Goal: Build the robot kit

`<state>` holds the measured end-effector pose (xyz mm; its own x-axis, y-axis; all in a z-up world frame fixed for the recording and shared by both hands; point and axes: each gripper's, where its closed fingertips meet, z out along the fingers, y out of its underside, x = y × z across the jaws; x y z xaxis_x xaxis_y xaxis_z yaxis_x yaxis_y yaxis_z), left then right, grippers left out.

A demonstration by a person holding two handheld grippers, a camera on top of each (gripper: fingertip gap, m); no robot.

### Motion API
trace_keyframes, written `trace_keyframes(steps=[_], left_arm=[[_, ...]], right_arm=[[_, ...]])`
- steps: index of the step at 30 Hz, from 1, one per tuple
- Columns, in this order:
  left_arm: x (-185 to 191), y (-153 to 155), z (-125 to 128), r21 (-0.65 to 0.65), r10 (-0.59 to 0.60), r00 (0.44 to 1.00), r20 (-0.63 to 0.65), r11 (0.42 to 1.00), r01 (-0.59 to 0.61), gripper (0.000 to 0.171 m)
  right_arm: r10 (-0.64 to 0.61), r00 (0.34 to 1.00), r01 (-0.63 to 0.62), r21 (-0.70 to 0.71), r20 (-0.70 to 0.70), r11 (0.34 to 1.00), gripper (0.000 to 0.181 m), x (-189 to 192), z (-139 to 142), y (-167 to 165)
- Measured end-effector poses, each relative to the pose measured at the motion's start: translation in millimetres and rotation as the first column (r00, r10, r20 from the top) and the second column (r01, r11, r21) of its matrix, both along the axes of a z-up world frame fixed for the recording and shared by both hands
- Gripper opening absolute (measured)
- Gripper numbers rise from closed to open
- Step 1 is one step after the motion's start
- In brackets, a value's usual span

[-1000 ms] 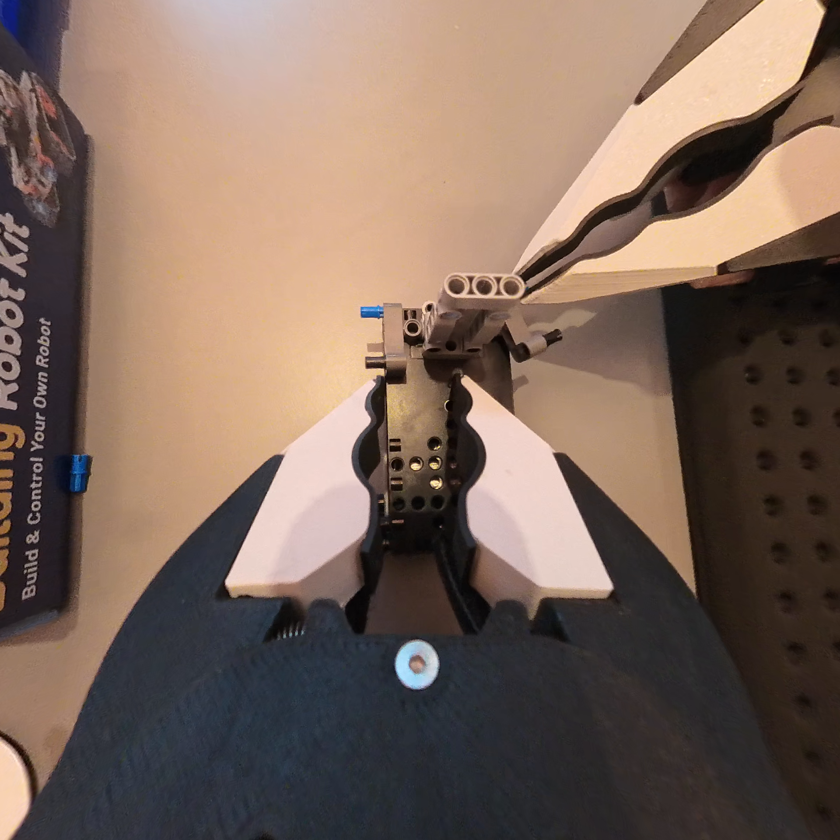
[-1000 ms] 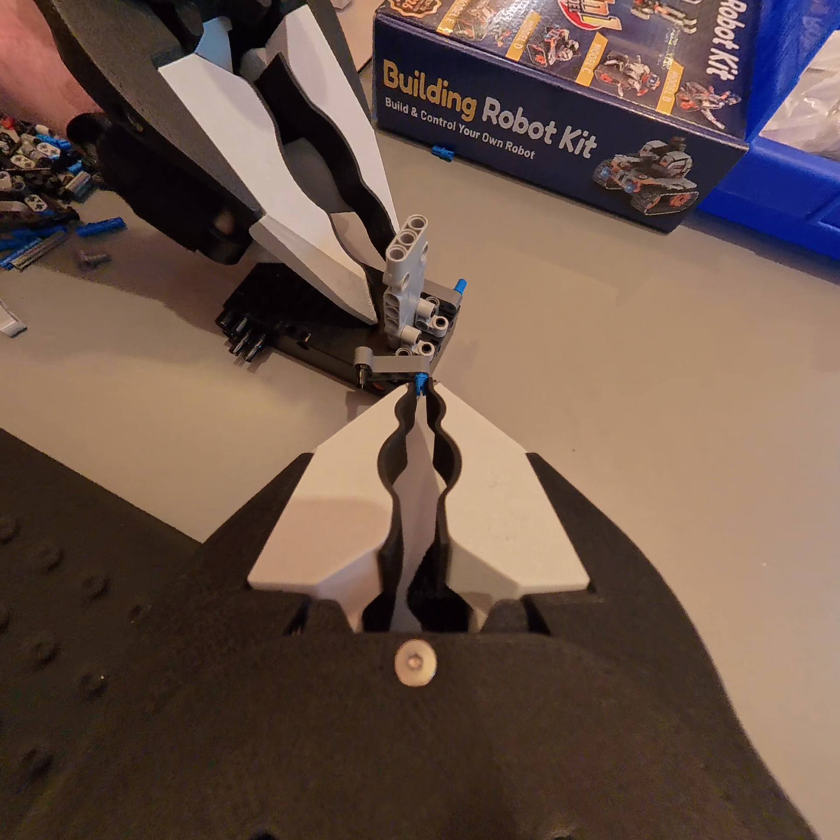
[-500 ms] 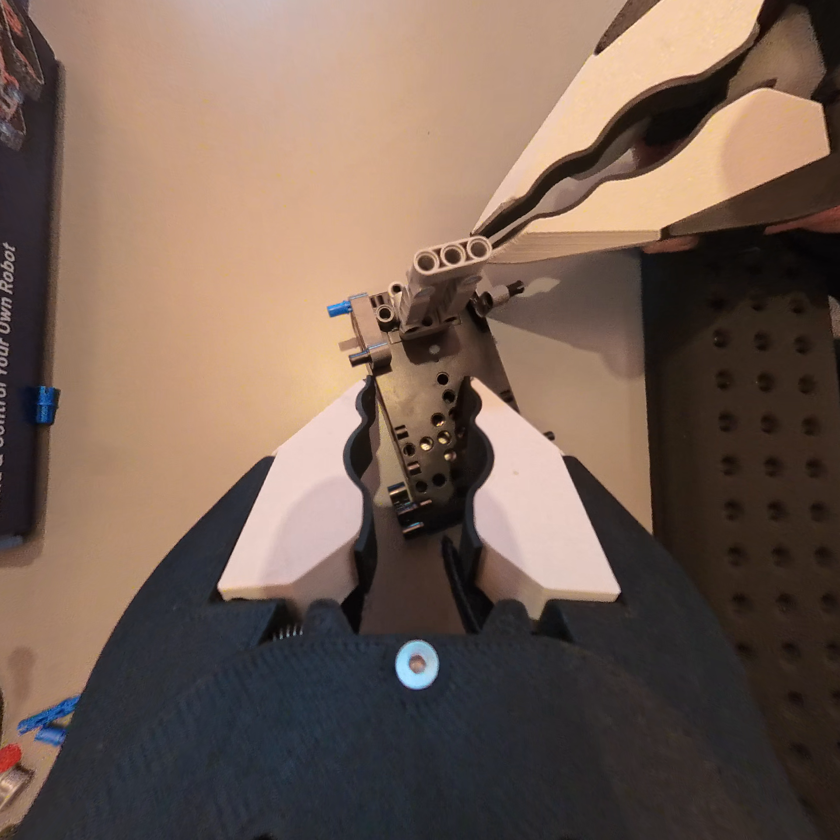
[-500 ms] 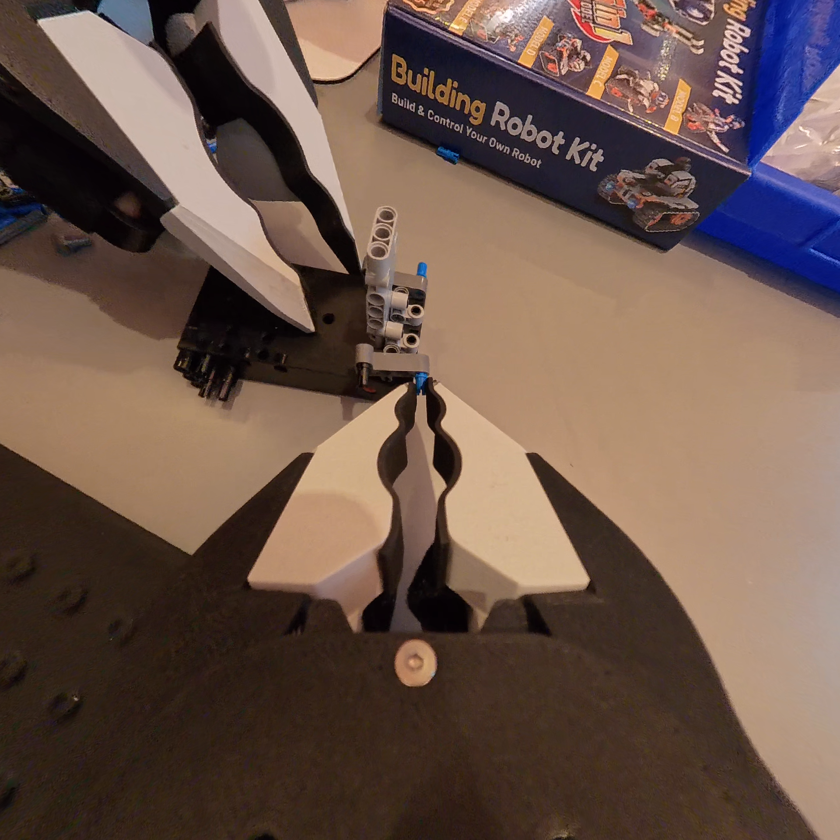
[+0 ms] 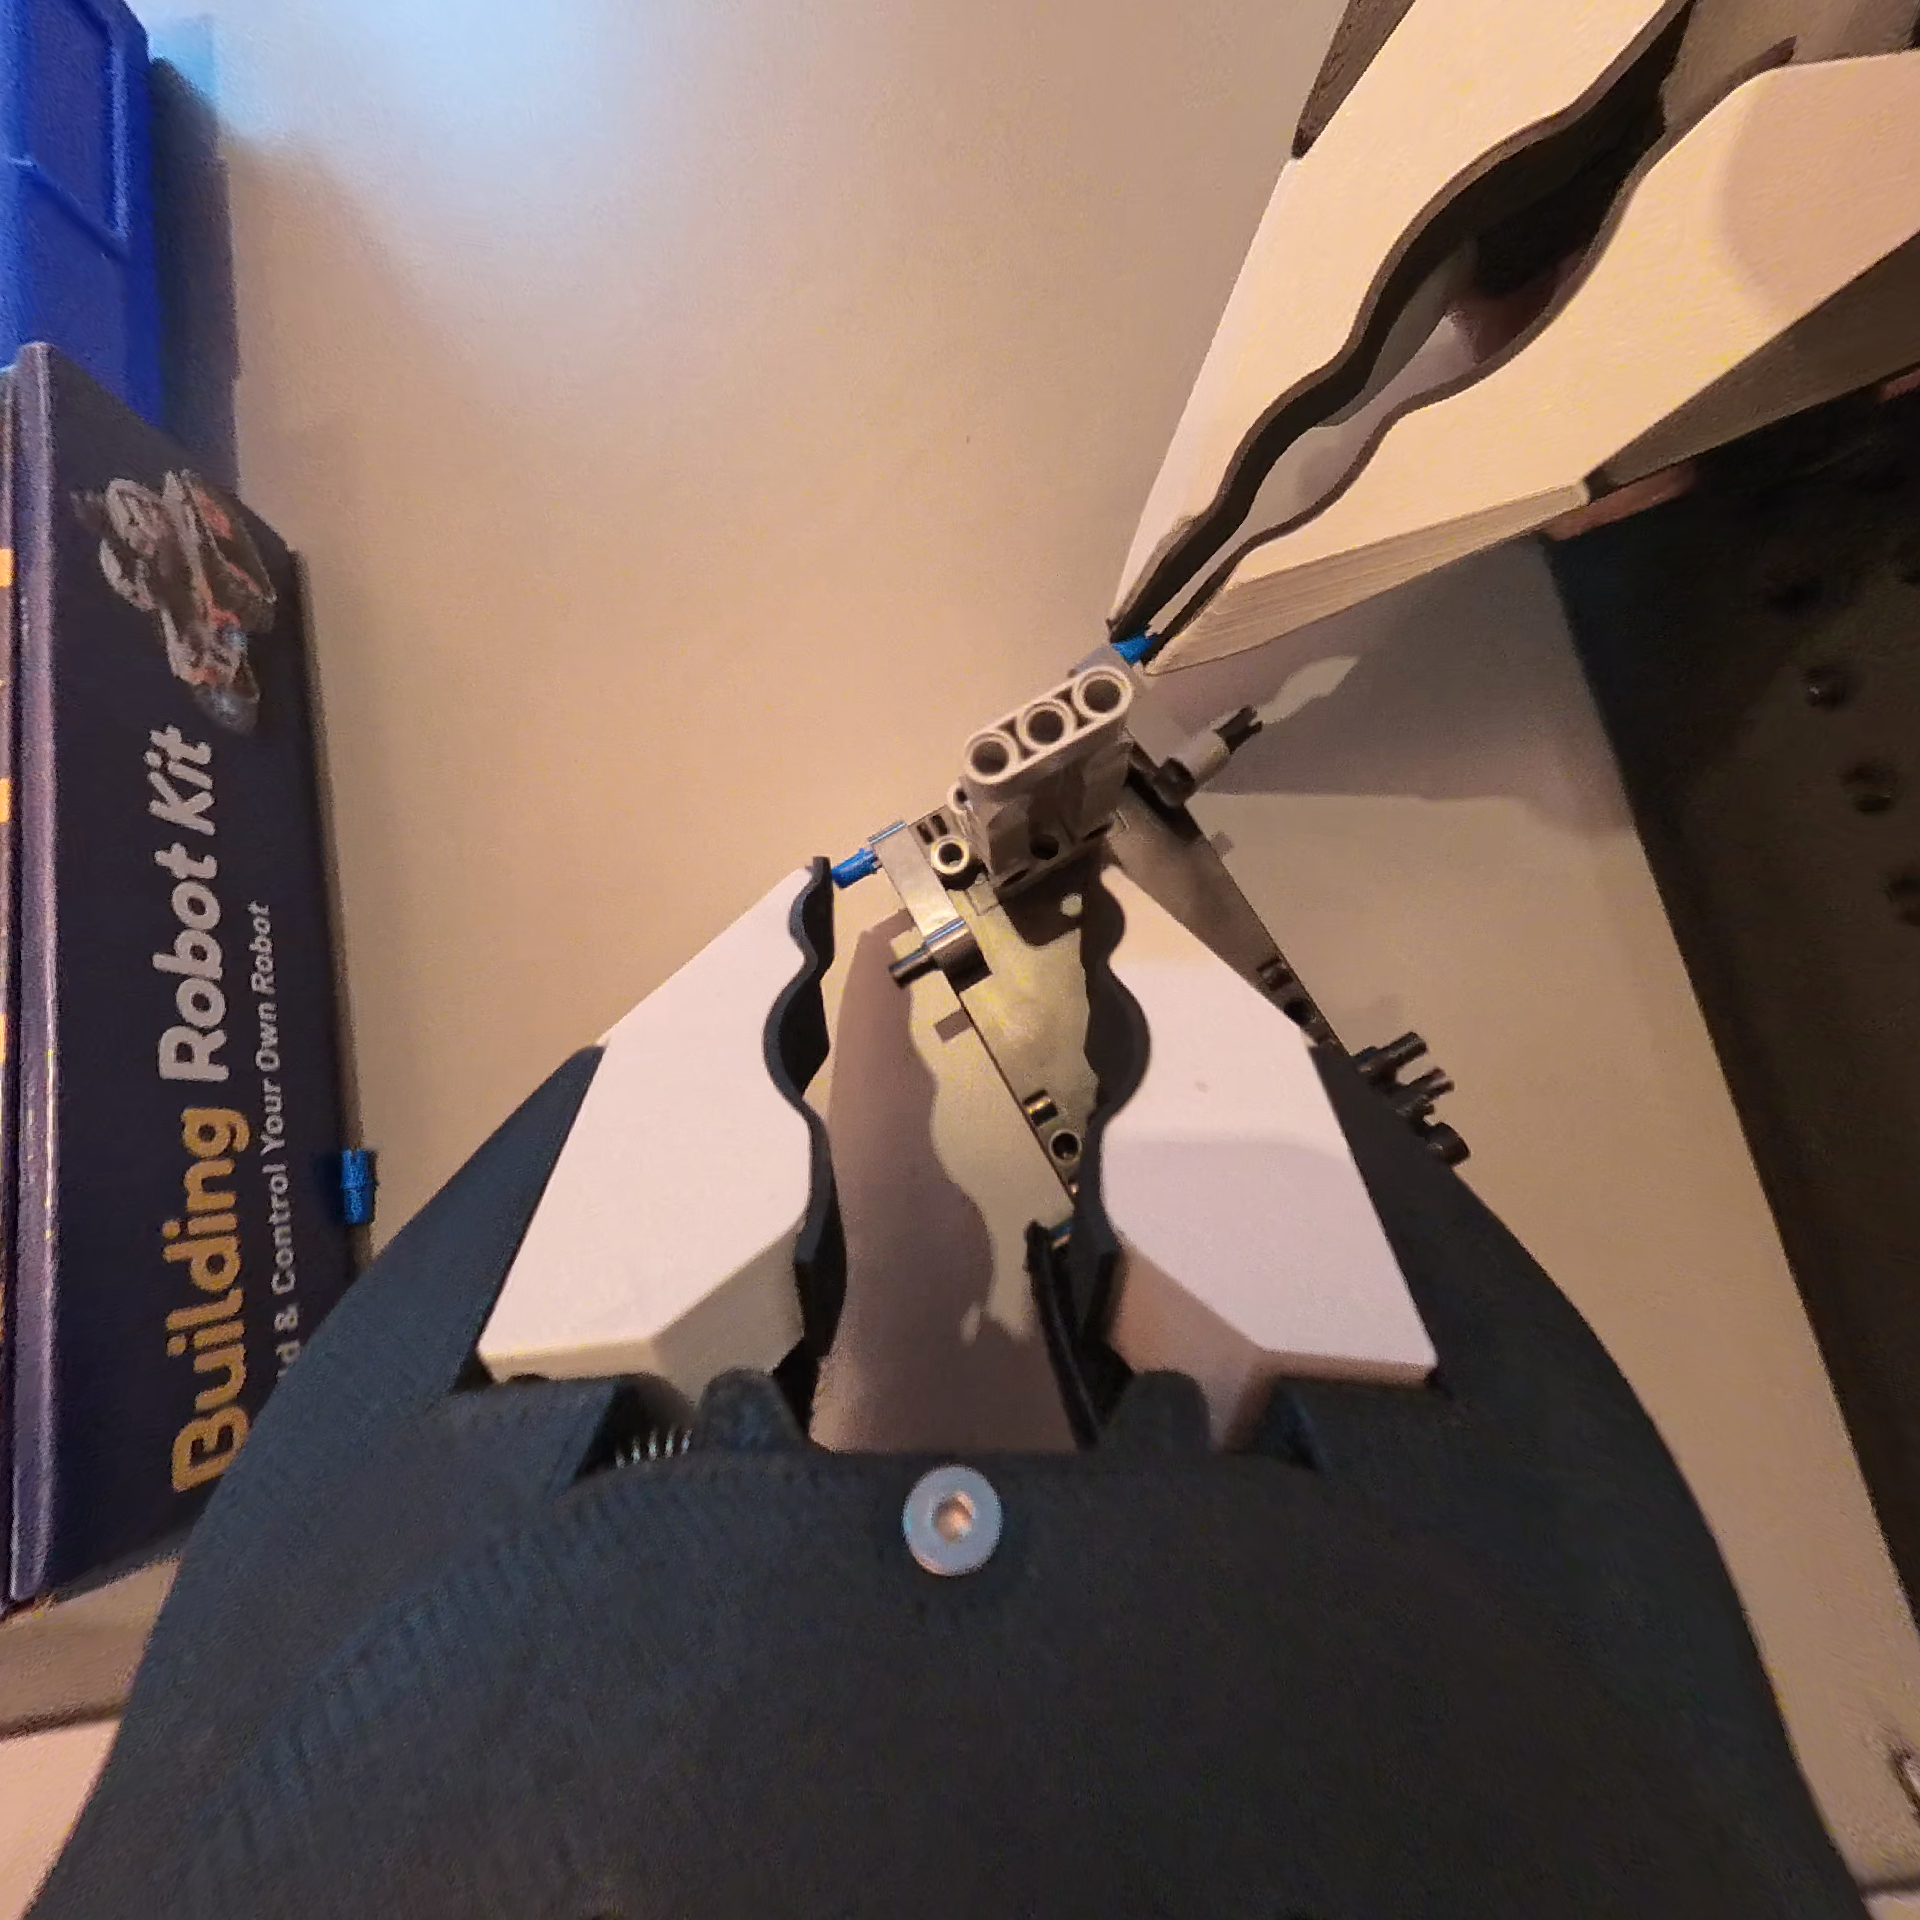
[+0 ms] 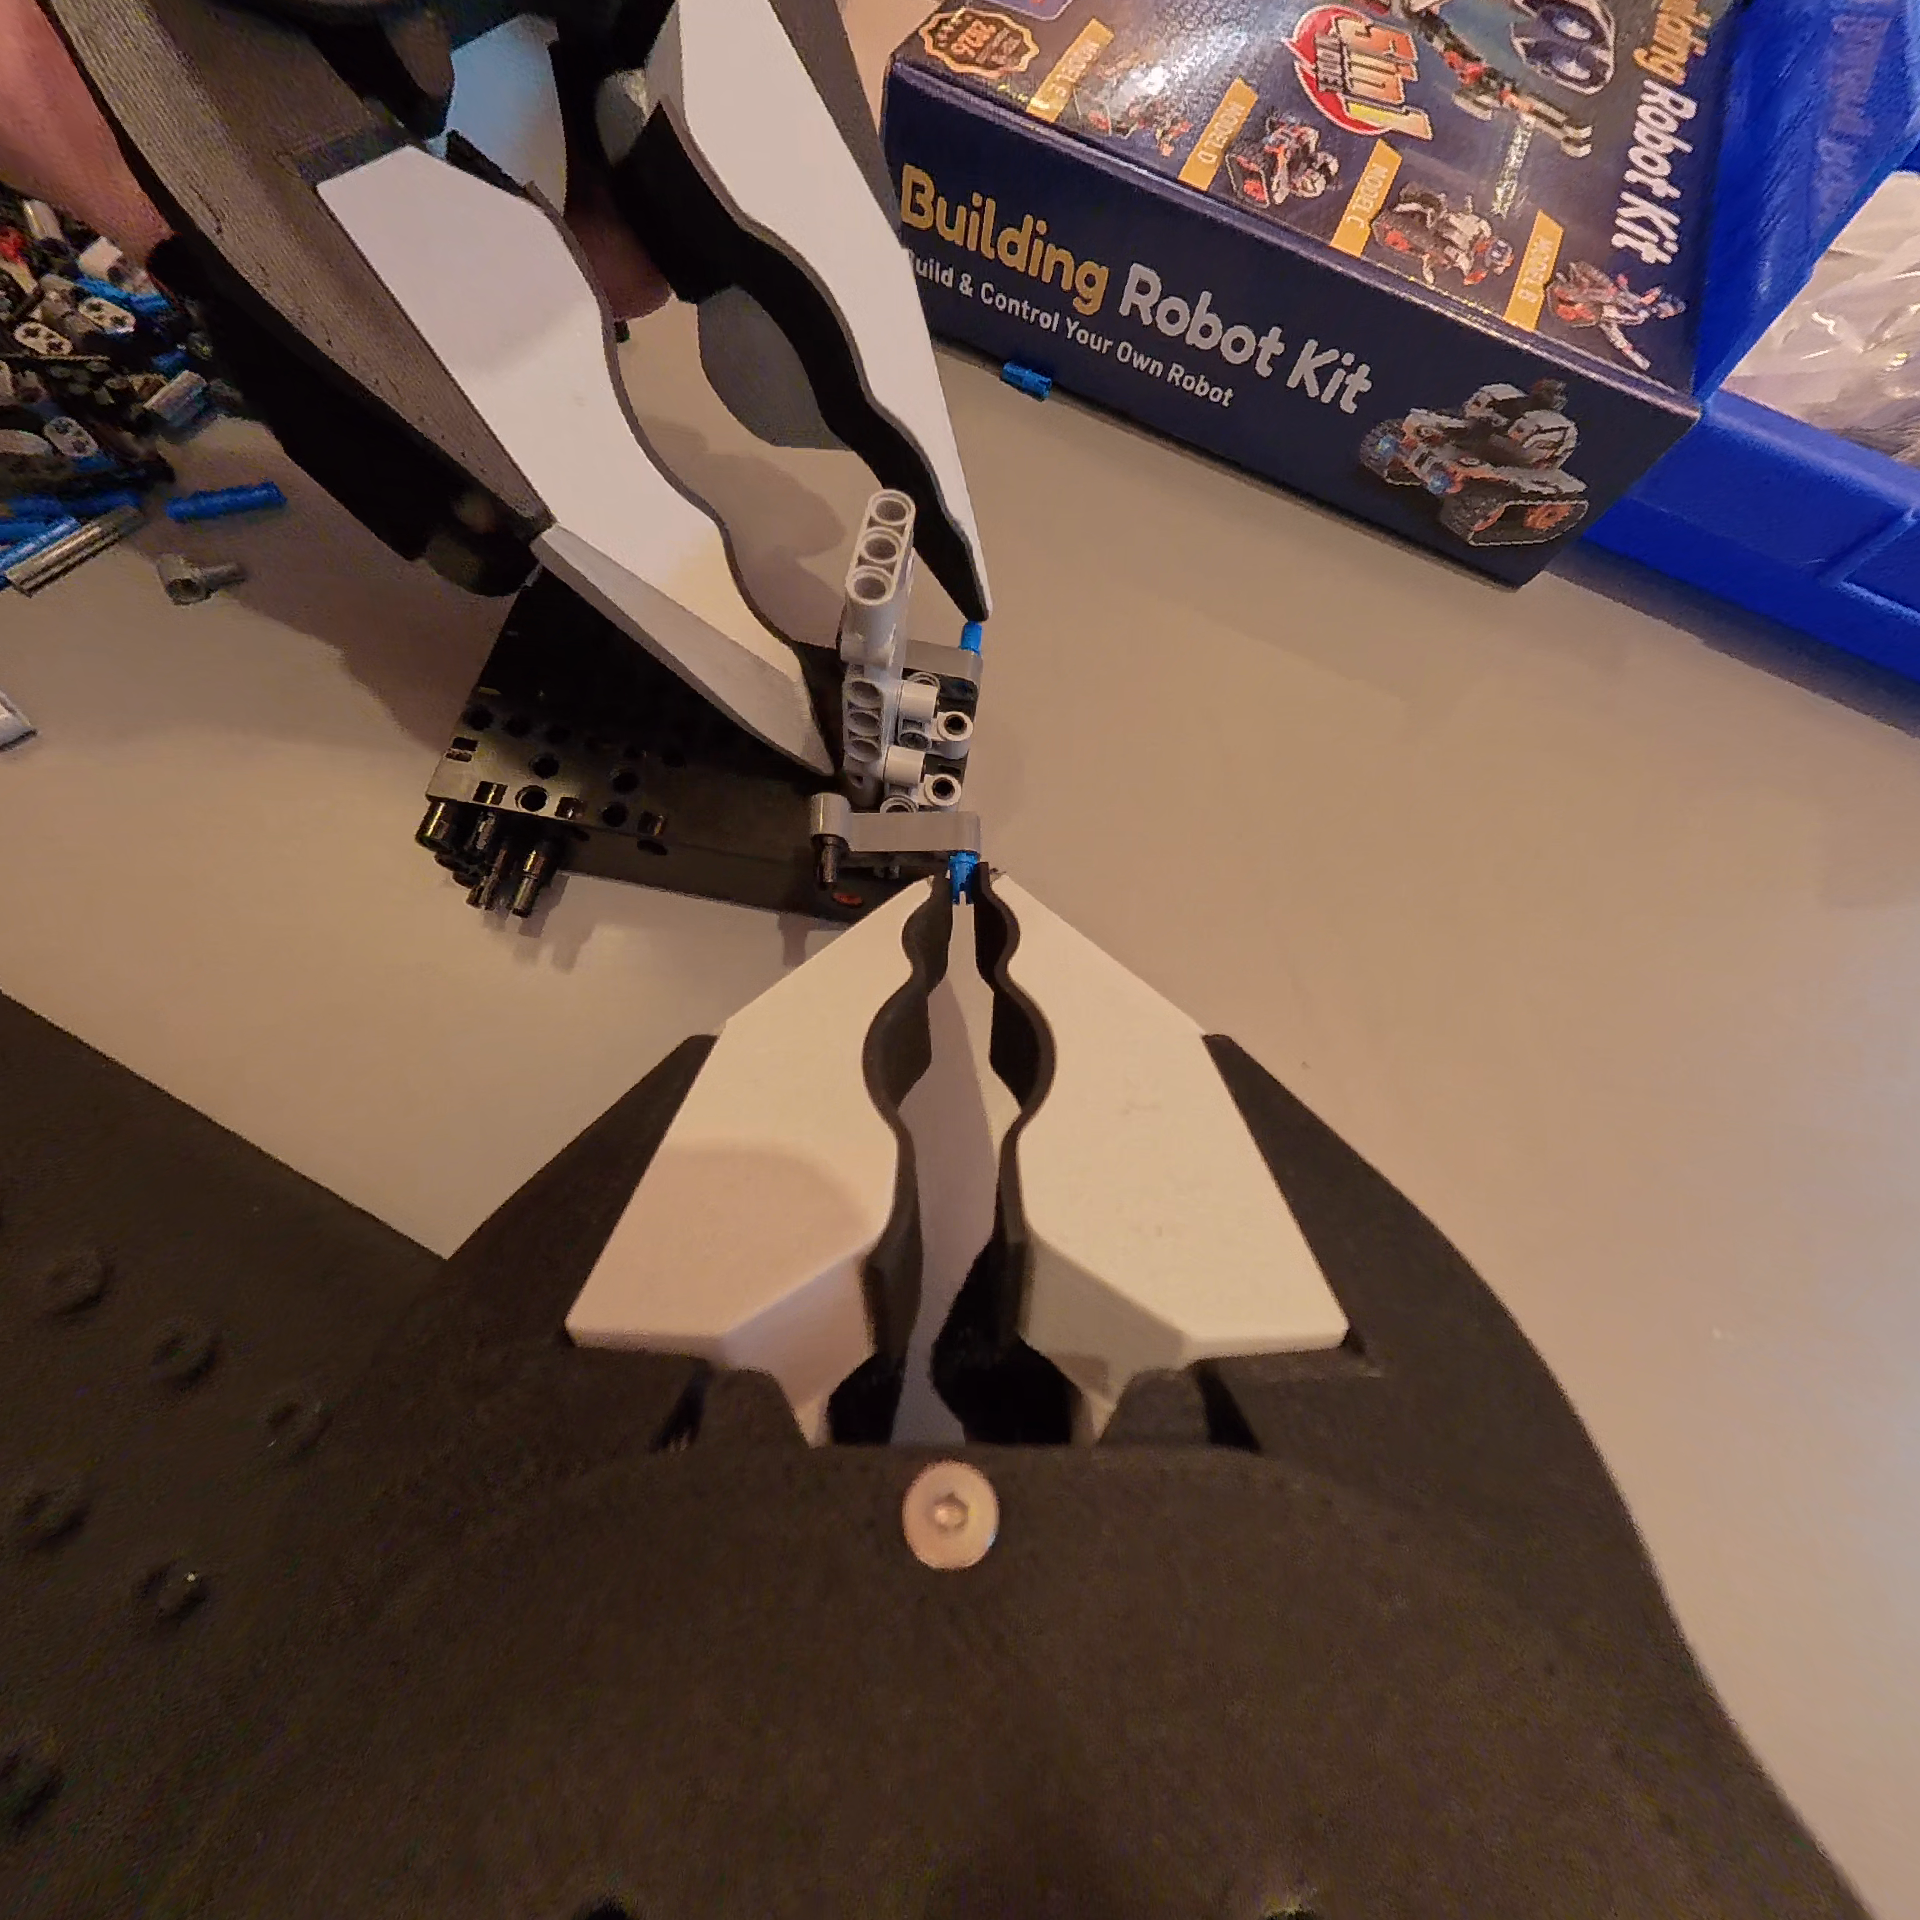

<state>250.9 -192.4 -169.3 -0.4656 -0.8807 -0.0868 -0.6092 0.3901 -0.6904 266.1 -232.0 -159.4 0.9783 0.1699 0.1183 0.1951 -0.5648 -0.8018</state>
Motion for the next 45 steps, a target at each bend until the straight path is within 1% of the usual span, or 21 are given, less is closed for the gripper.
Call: trace_keyframes(steps=[2, 10, 12, 13, 21, 23, 27, 31, 33, 38, 45], left_arm=[[1.4, -2.3, 0.2, -0.004, -0.007, 1.000, 0.008, 1.000, 0.007, 0.042], [1.2, -3.1, -0.4, -0.030, 0.018, 1.000, 0.015, 0.999, -0.017, 0.041], [-0.9, -2.6, -1.1, -0.042, 0.034, 0.999, 0.006, 0.999, -0.034, 0.036], [-3.2, -4.6, -1.5, -0.058, 0.032, 0.999, -0.001, 0.998, -0.032, 0.028], [-5.8, -2.2, -2.1, -0.082, 0.118, 0.993, 0.002, 0.990, -0.118, 0.028], [-6.9, -1.9, -2.3, -0.099, 0.143, 0.990, -0.004, 0.985, -0.143, 0.028], [-7.2, -2.1, -2.6, -0.110, 0.177, 0.984, 0.002, 0.978, -0.176, 0.028], [-7.9, -2.4, -2.5, -0.109, 0.196, 0.981, 0.013, 0.975, -0.193, 0.028], [-8.1, -2.7, -2.4, -0.110, 0.199, 0.980, 0.018, 0.974, -0.196, 0.028], [-7.7, -3.6, -2.6, -0.124, 0.205, 0.979, 0.023, 0.972, -0.201, 0.028], [-6.3, -4.0, -2.7, -0.130, 0.213, 0.976, 0.035, 0.970, -0.207, 0.028]], right_arm=[[0.002, 1.000, -0.002, -0.004, 0.000, 1.000, 0.002, -0.2, -0.7, -0.3], [0.010, 1.000, -0.010, -0.010, -0.011, 1.000, 0.002, -0.6, -1.4, -0.1], [0.010, 1.000, -0.010, -0.008, -0.014, 1.000, 0.002, -0.5, -1.0, -0.2], [0.010, 1.000, -0.010, -0.007, -0.016, 1.000, 0.002, -0.5, -0.7, -0.2], [0.000, 0.999, 0.000, -0.020, -0.036, 1.000, 0.002, 3.0, 0.5, -6.6], [0.003, 0.999, -0.005, -0.034, -0.052, 0.999, 0.002, 1.3, -1.2, -9.7], [0.009, 0.999, -0.011, -0.042, -0.042, 0.999, 0.002, -2.9, -4.5, -8.8], [0.012, 1.000, -0.013, -0.043, -0.023, 0.999, 0.002, -4.5, -3.6, -9.5], [0.007, 0.999, -0.008, -0.040, -0.043, 0.999, 0.002, -4.2, -3.7, -11.3], [-0.010, 1.000, 0.008, -0.077, -0.027, 0.997, 0.002, -2.2, -9.8, -12.4], [-0.025, 0.998, 0.020, -0.085, -0.055, 0.996, 0.002, -2.1, -10.2, -10.5]])
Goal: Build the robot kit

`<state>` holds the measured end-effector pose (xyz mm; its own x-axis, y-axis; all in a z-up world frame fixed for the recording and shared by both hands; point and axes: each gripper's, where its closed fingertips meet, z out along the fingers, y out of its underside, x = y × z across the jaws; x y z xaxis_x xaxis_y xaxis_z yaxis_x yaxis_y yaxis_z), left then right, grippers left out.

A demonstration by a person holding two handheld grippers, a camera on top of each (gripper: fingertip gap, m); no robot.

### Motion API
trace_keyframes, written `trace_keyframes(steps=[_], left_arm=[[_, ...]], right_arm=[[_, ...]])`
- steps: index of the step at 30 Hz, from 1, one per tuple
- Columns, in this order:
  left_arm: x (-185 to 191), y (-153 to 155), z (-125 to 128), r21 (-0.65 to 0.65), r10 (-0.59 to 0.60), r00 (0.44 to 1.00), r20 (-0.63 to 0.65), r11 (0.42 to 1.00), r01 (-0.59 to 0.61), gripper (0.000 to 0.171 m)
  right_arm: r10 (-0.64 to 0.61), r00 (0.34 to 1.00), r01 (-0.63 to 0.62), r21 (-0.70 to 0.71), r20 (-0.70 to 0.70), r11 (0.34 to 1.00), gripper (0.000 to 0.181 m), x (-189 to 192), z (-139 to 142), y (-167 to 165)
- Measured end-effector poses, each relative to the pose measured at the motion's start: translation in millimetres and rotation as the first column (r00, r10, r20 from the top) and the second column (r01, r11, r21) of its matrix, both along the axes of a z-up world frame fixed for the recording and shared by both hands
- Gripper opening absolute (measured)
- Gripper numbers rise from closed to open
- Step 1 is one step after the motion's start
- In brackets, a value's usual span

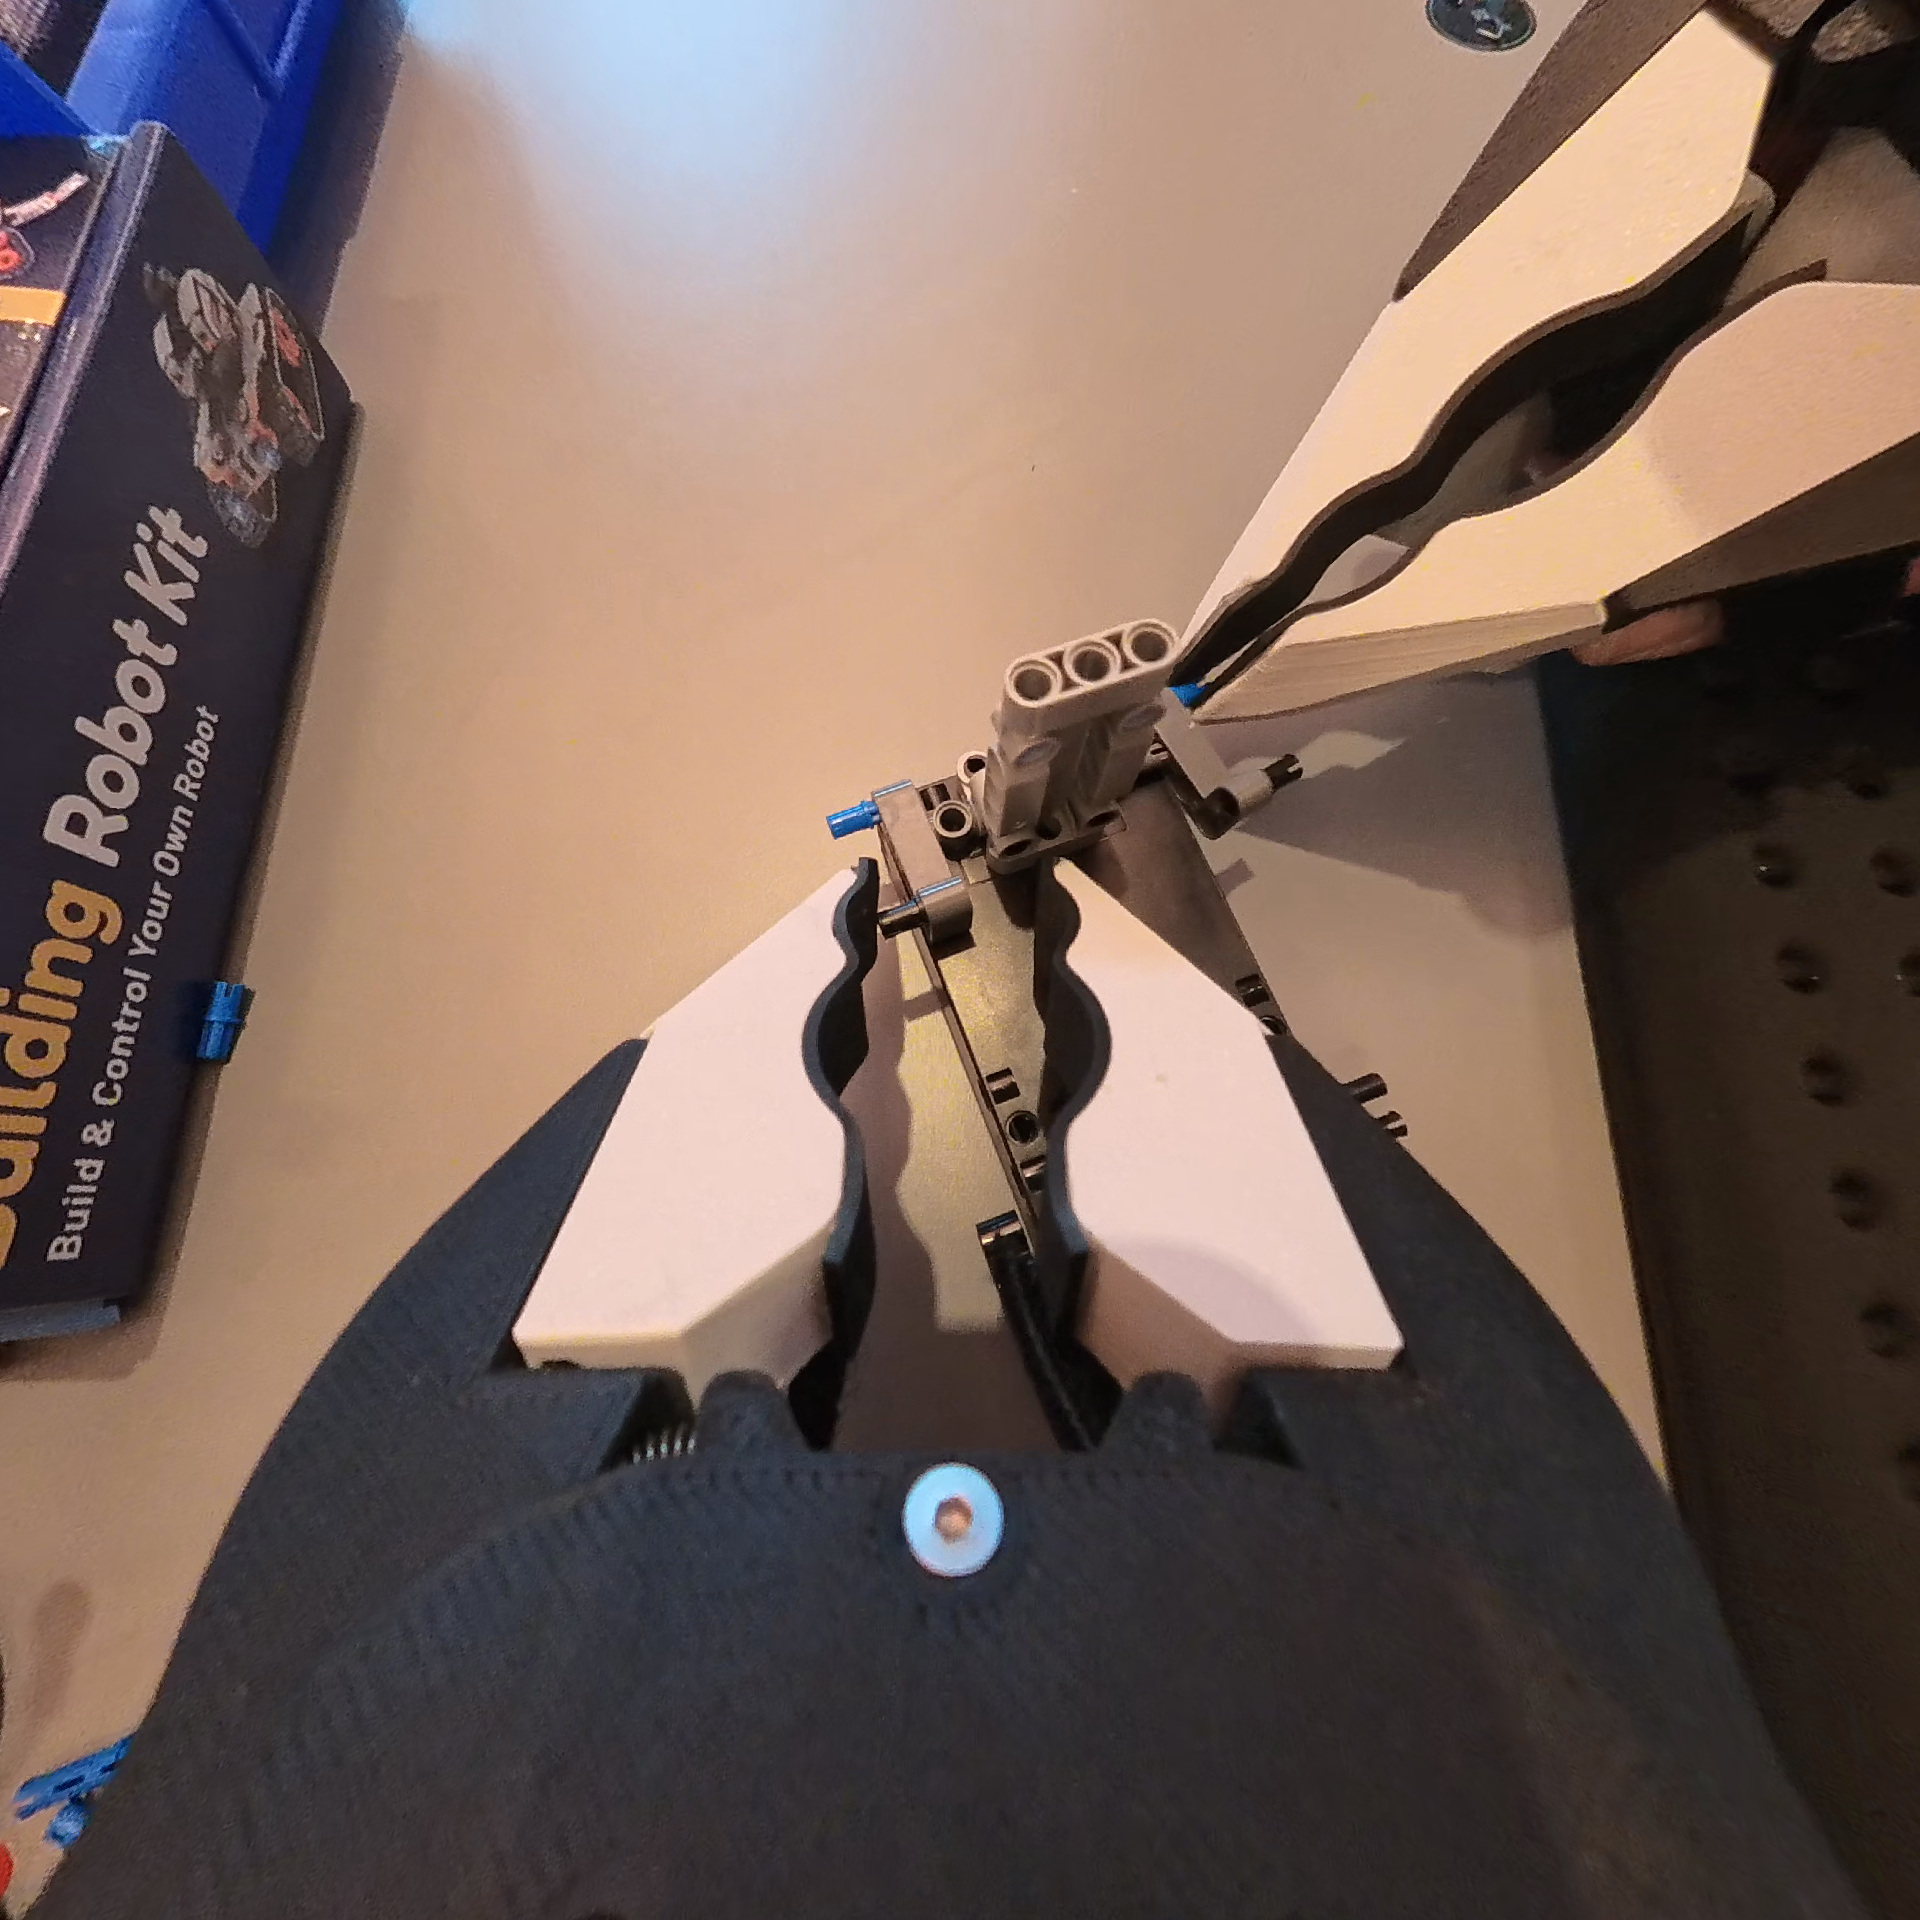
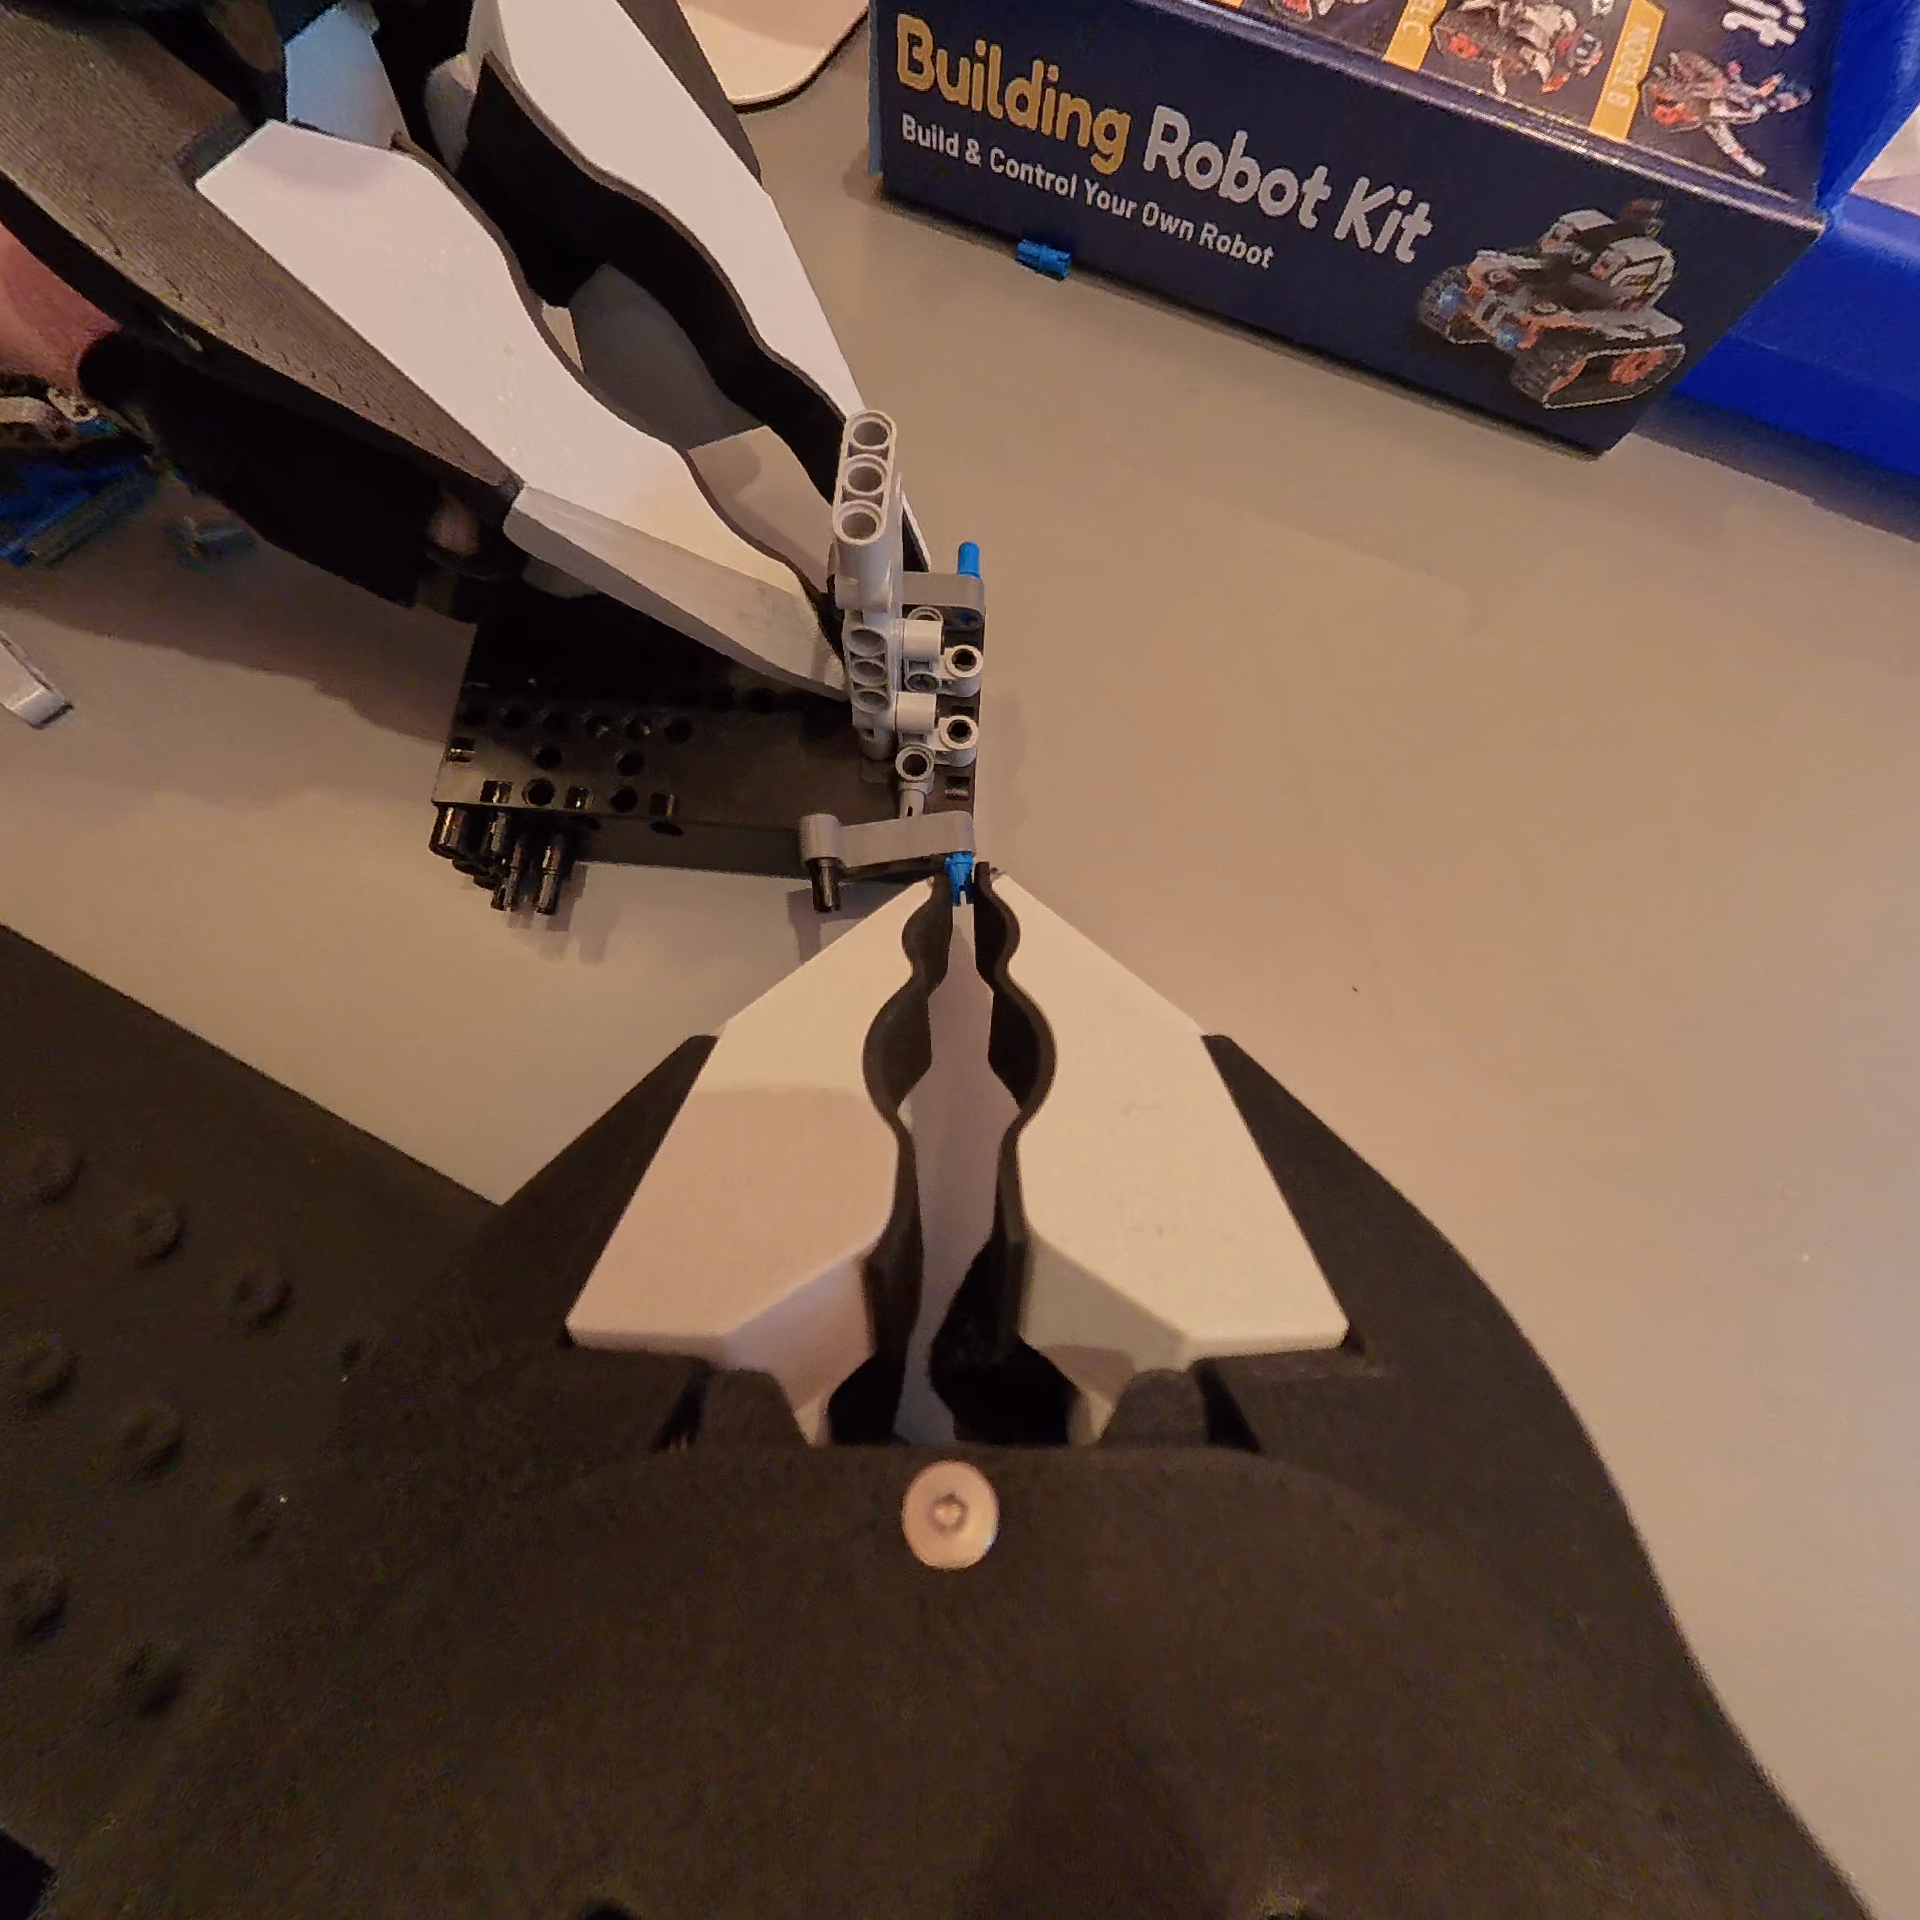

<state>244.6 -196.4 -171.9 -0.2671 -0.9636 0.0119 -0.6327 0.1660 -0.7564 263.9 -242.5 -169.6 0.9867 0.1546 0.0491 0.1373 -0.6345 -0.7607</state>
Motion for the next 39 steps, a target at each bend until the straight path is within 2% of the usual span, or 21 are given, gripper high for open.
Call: trace_keyframes(steps=[10, 25, 39], left_arm=[[3.4, -1.8, 0.6, 0.022, 0.063, 0.998, 0.025, 0.998, -0.064, 0.028], [3.3, -0.2, 1.2, 0.024, 0.087, 0.996, 0.031, 0.996, -0.087, 0.029], [4.5, -6.1, 0.8, 0.003, 0.116, 0.993, 0.028, 0.993, -0.116, 0.036]], right_arm=[[-0.054, 0.997, 0.054, -0.007, -0.058, 0.999, 0.002, 6.8, 0.3, 2.1], [-0.039, 0.999, 0.039, -0.002, -0.028, 0.999, 0.002, 3.9, 0.7, -0.5], [-0.099, 0.994, 0.100, -0.017, 0.053, 0.995, 0.004, 8.1, -3.6, 2.6]])
